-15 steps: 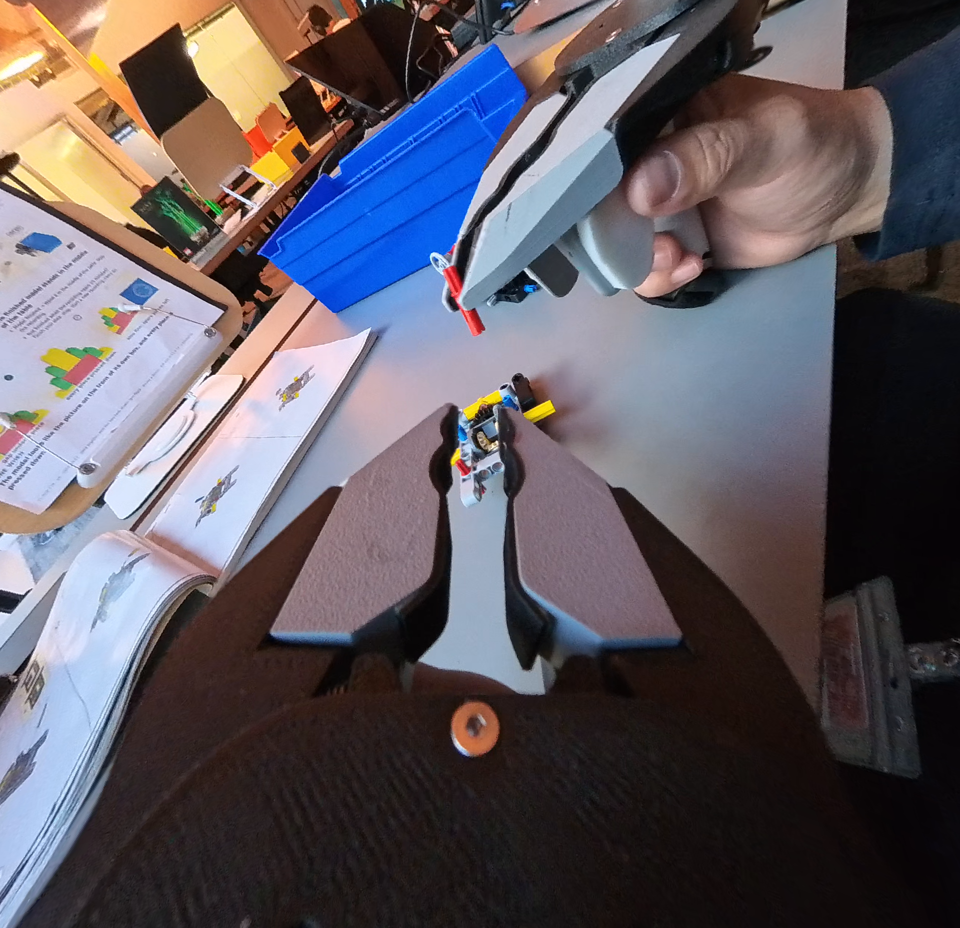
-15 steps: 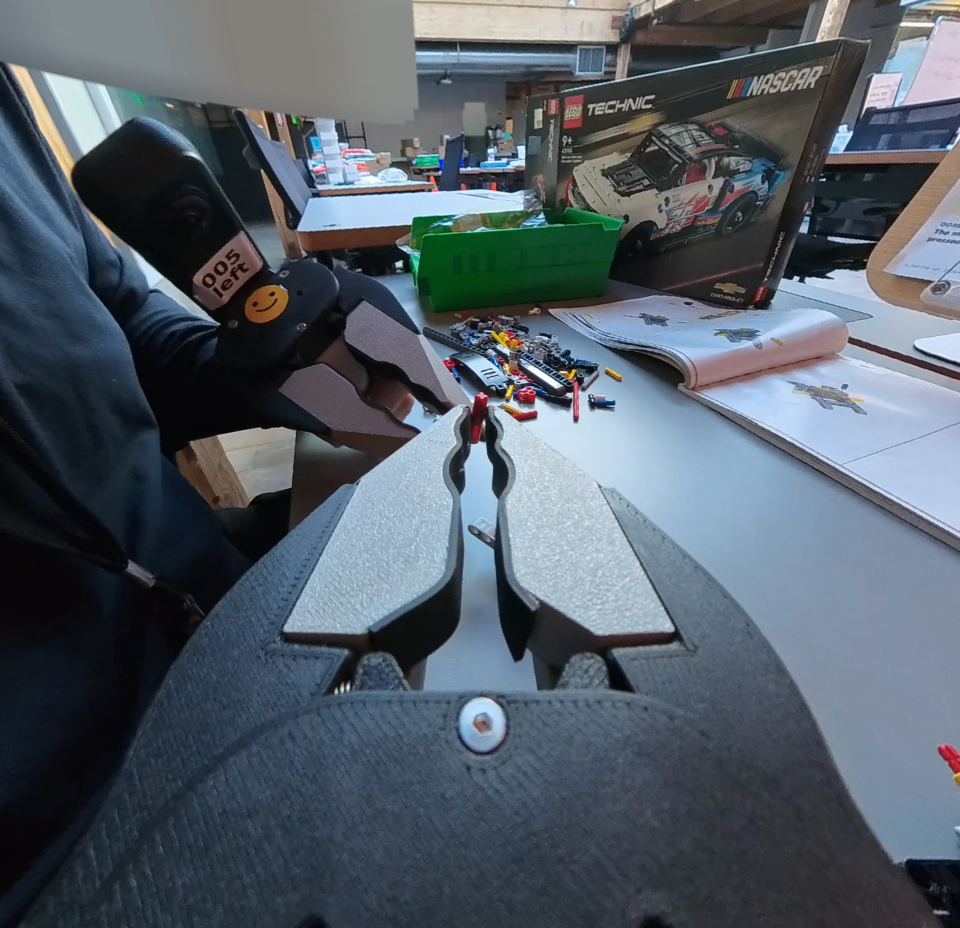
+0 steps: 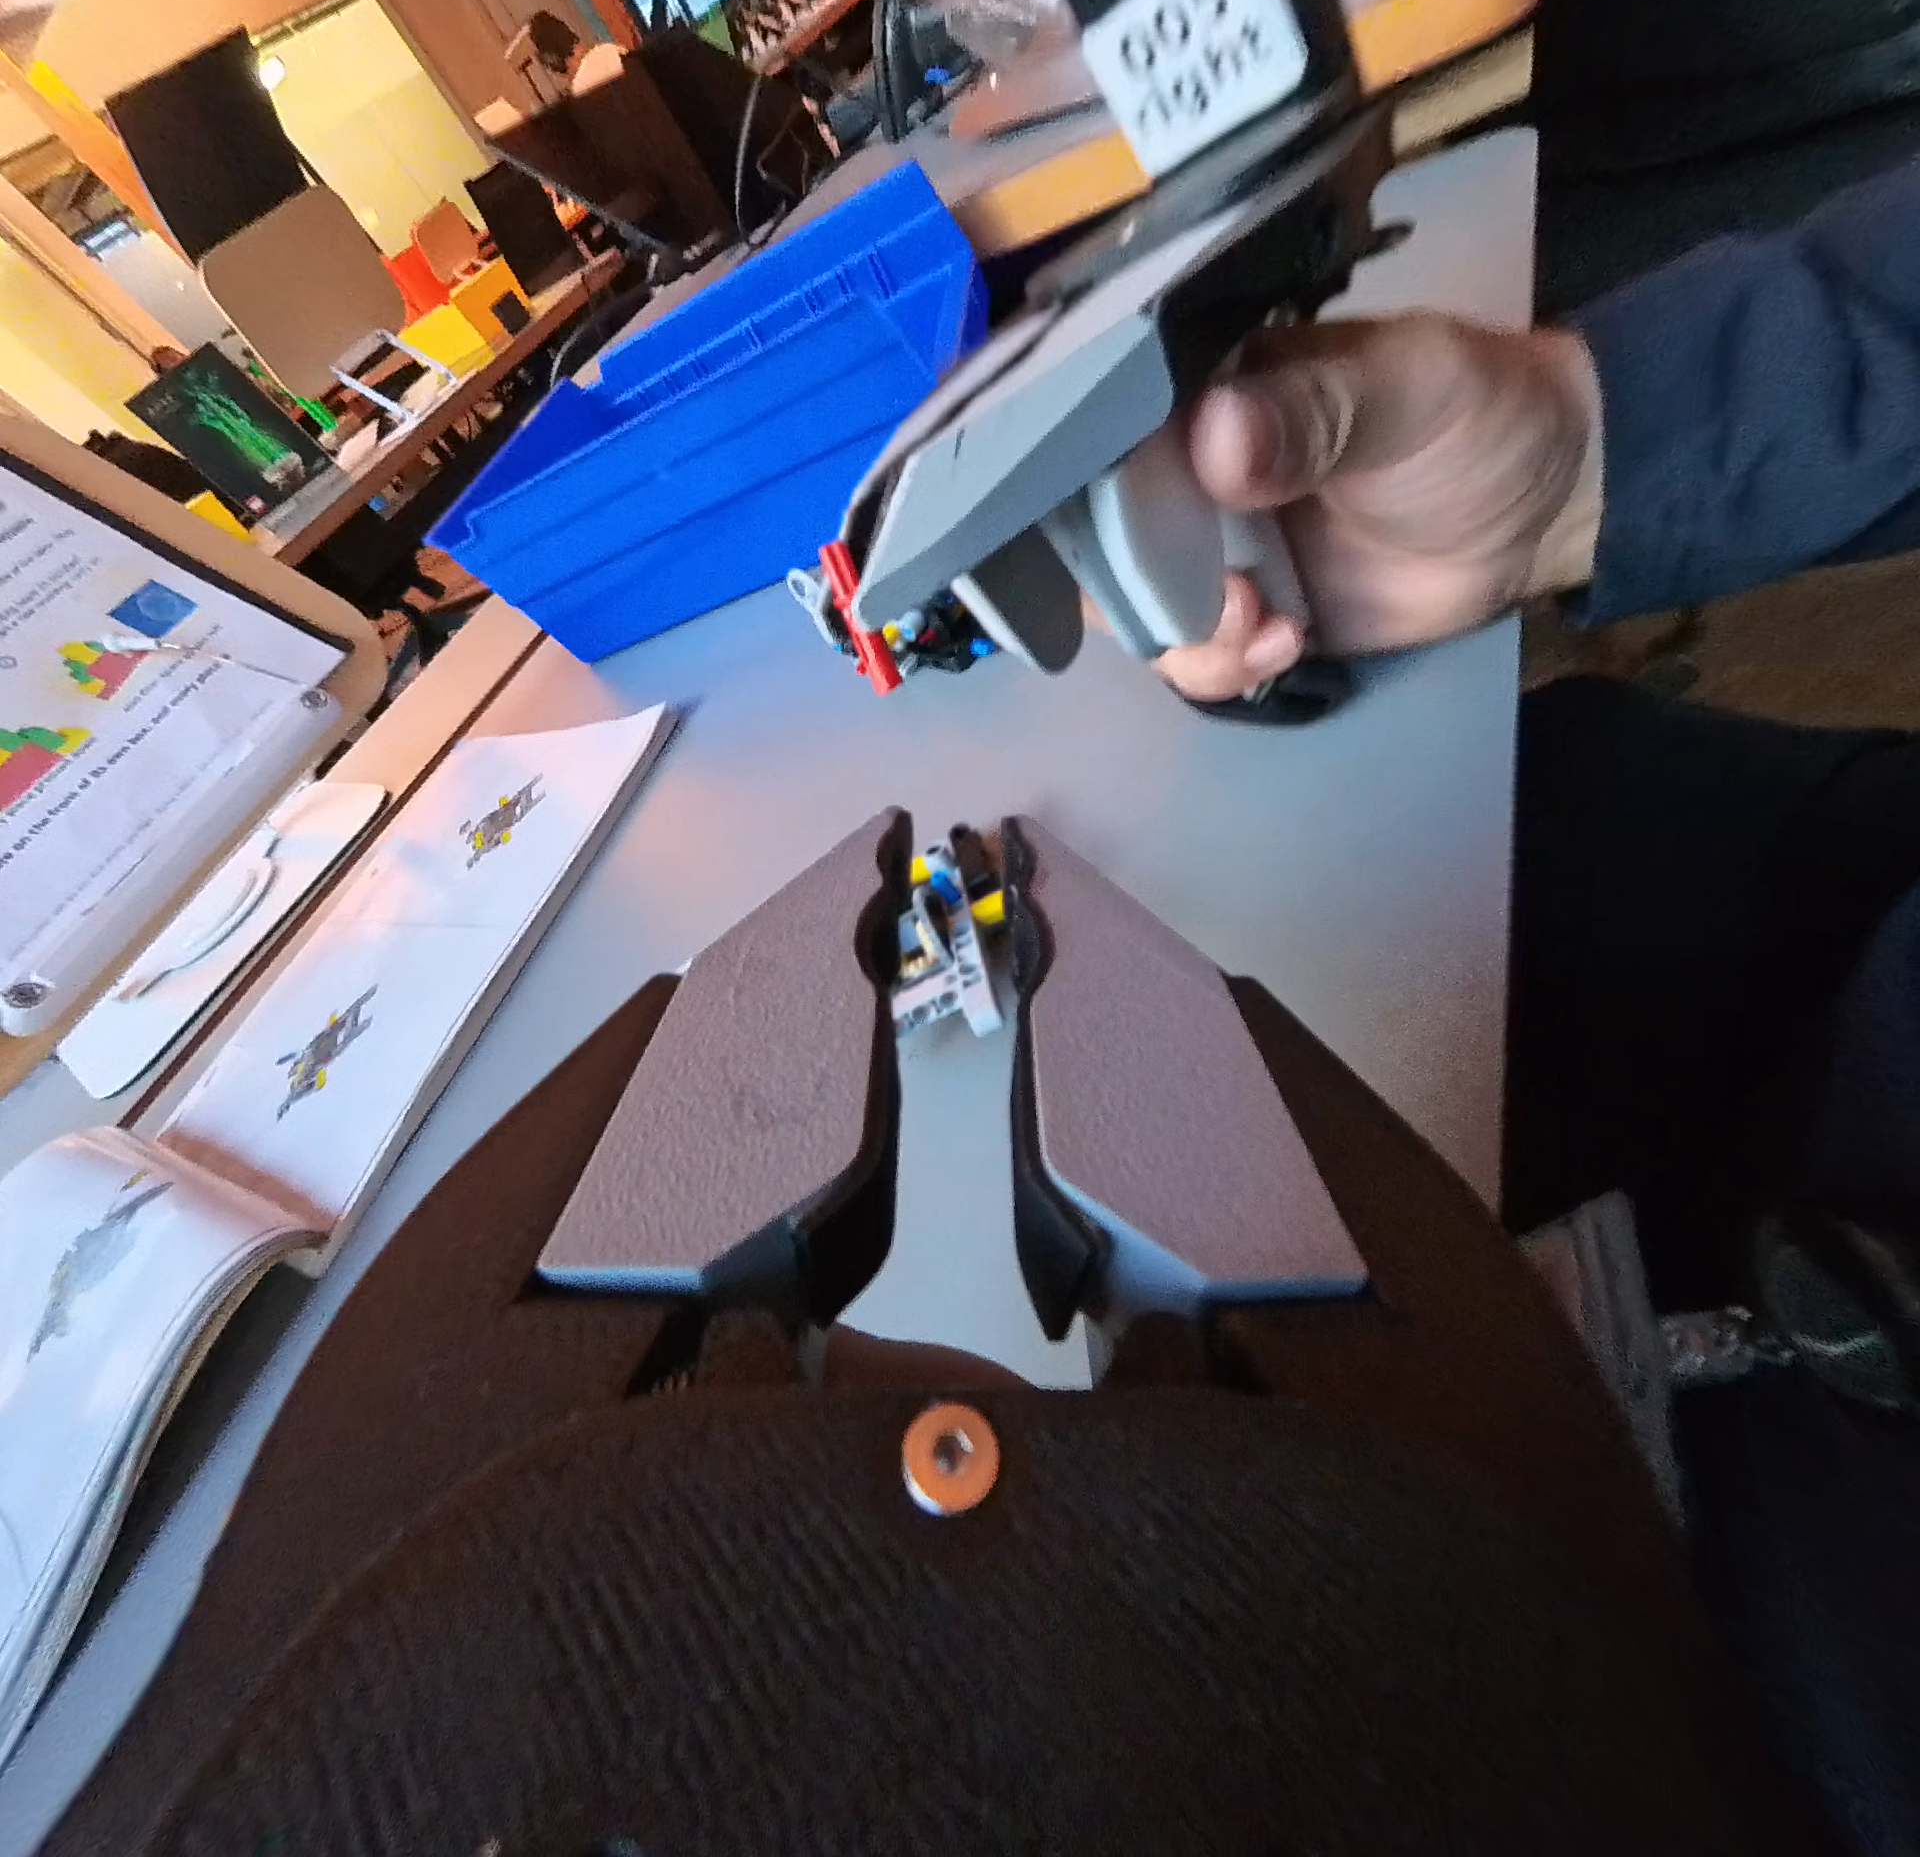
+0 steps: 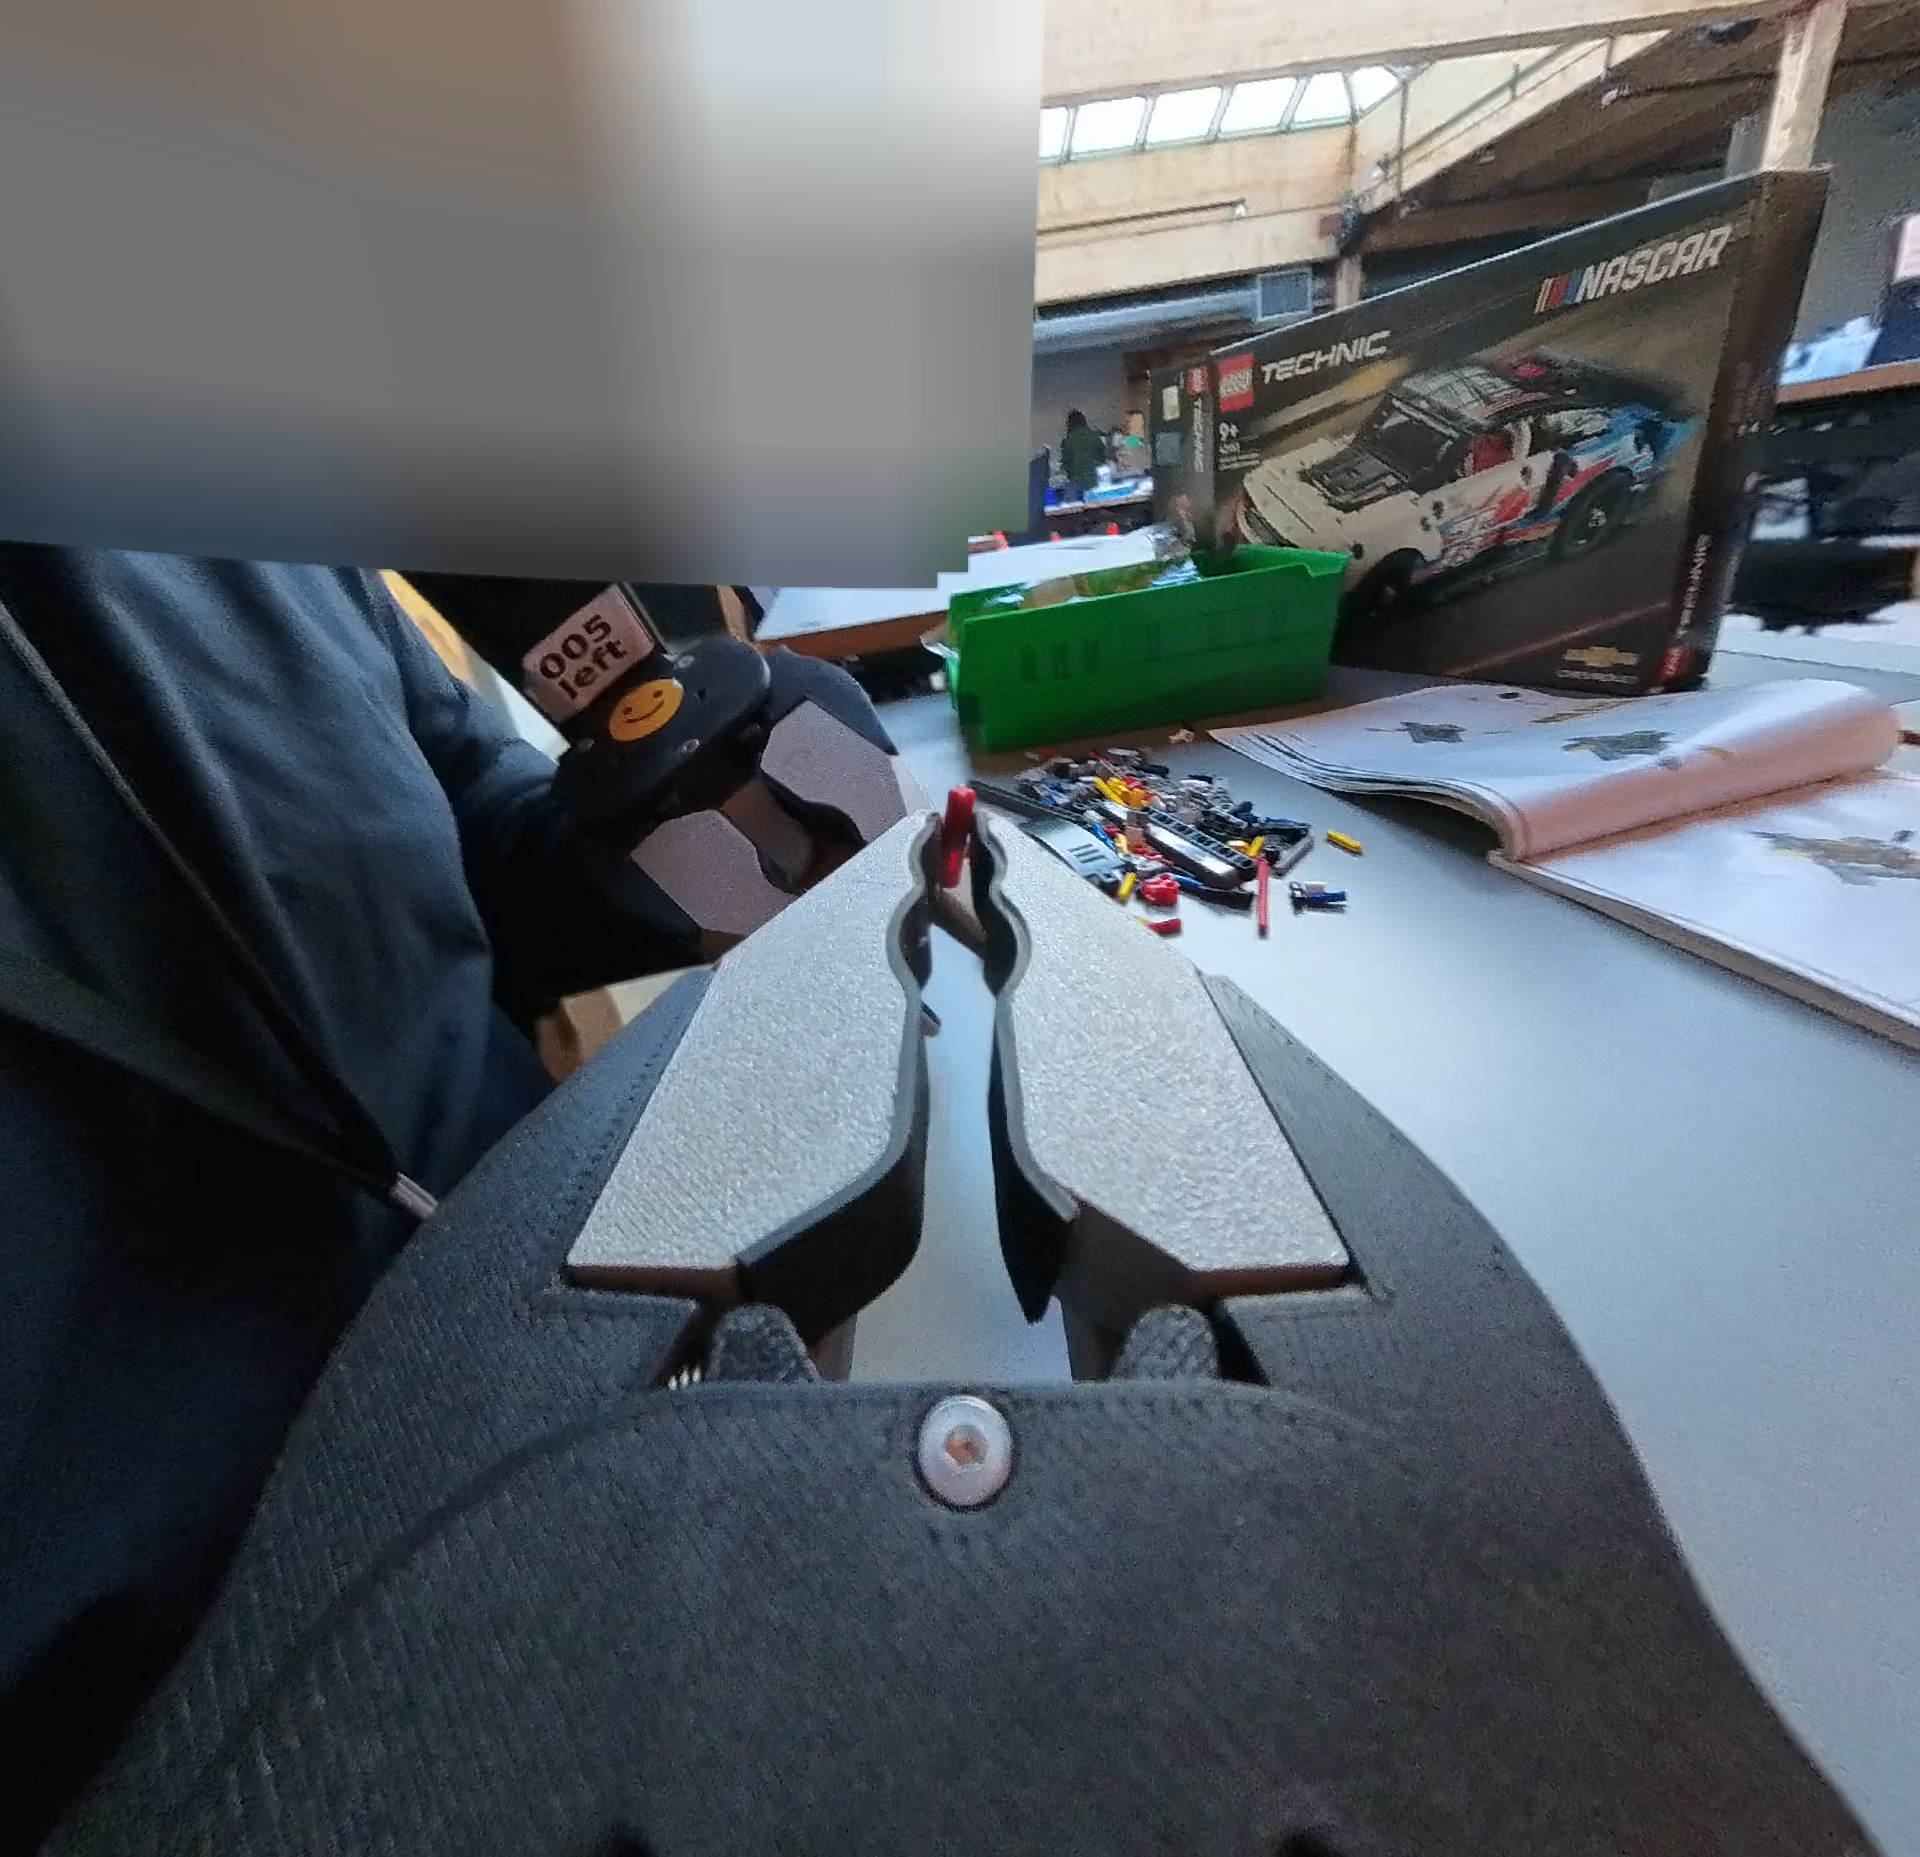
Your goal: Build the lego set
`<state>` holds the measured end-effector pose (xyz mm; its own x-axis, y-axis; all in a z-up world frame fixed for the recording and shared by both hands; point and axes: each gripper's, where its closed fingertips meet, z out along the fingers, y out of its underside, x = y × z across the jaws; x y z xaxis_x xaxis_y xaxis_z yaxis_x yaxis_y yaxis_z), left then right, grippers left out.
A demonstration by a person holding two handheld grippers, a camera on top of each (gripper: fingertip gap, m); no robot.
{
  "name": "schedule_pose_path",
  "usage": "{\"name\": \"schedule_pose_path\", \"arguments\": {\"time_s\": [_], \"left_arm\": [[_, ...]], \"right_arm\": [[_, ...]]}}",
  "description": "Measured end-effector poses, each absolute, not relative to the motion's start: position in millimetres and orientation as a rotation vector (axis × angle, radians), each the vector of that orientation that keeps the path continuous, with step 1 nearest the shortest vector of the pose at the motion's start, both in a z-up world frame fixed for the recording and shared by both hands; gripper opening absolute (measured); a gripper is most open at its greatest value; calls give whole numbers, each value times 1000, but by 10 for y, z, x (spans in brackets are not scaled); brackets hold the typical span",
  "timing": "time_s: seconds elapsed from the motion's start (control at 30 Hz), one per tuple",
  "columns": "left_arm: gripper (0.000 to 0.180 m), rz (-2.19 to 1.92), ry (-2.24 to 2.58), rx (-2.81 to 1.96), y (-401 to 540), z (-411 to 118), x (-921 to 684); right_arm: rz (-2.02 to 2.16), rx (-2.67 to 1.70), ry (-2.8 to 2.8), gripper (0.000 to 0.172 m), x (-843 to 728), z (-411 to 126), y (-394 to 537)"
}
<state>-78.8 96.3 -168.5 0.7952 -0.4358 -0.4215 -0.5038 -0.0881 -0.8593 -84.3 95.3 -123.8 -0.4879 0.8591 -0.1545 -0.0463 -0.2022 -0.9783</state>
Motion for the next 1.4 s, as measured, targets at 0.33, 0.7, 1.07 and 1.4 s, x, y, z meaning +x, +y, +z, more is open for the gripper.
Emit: {"name": "schedule_pose_path", "arguments": {"time_s": [0.33, 0.7, 1.07, 1.4], "left_arm": [[13, -260, 519, -1703, 936, -1397, -724], [2, -286, 589, -1749, 902, -1465, -732], [2, 49, 911, -1847, 850, -1819, -686], [2, -204, 729, -1967, 879, -1941, -638]], "right_arm": [[1877, -983, -1413, 1, -812, -1222, 875], [1863, -1026, -1502, 5, -847, -1303, 768], [1435, -1154, -1794, 4, -751, -1656, 719], [1364, -1248, -1698, 17, -686, -1700, 866]]}}
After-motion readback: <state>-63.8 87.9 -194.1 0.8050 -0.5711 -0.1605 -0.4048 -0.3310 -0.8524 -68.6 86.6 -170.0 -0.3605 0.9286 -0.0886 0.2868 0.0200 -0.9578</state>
